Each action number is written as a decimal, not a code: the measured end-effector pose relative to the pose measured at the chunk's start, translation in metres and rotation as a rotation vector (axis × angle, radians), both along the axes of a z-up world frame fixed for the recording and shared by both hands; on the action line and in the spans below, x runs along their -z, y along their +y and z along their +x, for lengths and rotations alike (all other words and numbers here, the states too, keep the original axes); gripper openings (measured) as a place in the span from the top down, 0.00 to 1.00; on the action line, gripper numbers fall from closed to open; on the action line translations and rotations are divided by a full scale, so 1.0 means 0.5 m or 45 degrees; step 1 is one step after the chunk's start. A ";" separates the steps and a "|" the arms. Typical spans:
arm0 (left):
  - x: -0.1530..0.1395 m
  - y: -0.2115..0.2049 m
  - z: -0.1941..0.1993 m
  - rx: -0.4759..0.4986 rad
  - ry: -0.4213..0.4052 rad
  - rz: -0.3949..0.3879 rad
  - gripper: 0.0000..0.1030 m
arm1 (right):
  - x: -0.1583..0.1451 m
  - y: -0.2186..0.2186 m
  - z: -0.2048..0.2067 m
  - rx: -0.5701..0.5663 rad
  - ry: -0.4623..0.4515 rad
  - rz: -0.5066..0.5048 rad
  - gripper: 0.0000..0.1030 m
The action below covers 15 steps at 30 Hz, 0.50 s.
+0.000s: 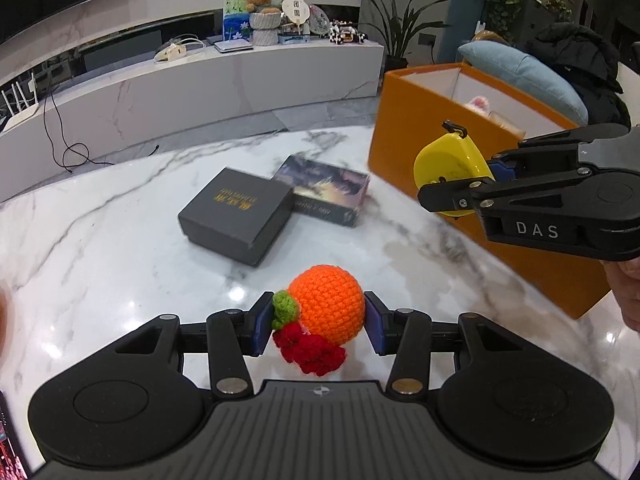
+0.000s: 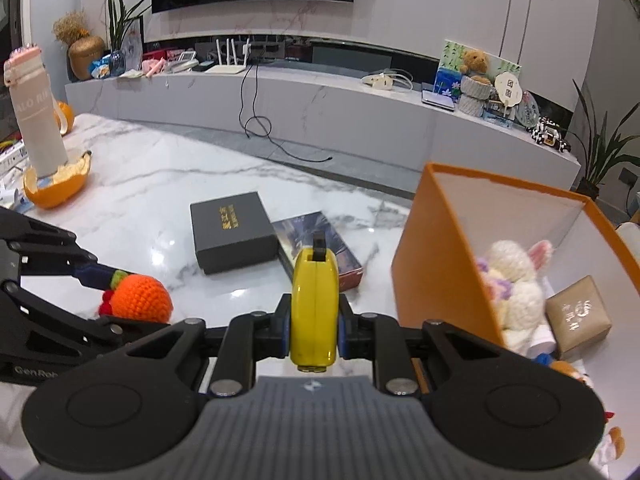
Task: Organize objects
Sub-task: 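Lift the crocheted fruit and tape measure and carry them over the orange box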
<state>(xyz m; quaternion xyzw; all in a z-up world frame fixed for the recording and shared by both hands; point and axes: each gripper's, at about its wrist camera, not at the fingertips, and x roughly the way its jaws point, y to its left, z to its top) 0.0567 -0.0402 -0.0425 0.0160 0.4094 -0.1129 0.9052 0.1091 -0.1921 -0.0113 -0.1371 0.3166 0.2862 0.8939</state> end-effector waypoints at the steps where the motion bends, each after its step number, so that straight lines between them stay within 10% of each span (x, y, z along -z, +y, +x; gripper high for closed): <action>1: -0.004 -0.007 -0.002 0.001 -0.003 -0.004 0.48 | -0.005 -0.005 -0.001 0.005 -0.004 0.007 0.79; 15: -0.086 -0.132 -0.001 0.056 -0.081 -0.003 0.48 | -0.096 -0.109 -0.029 0.084 -0.086 0.131 0.79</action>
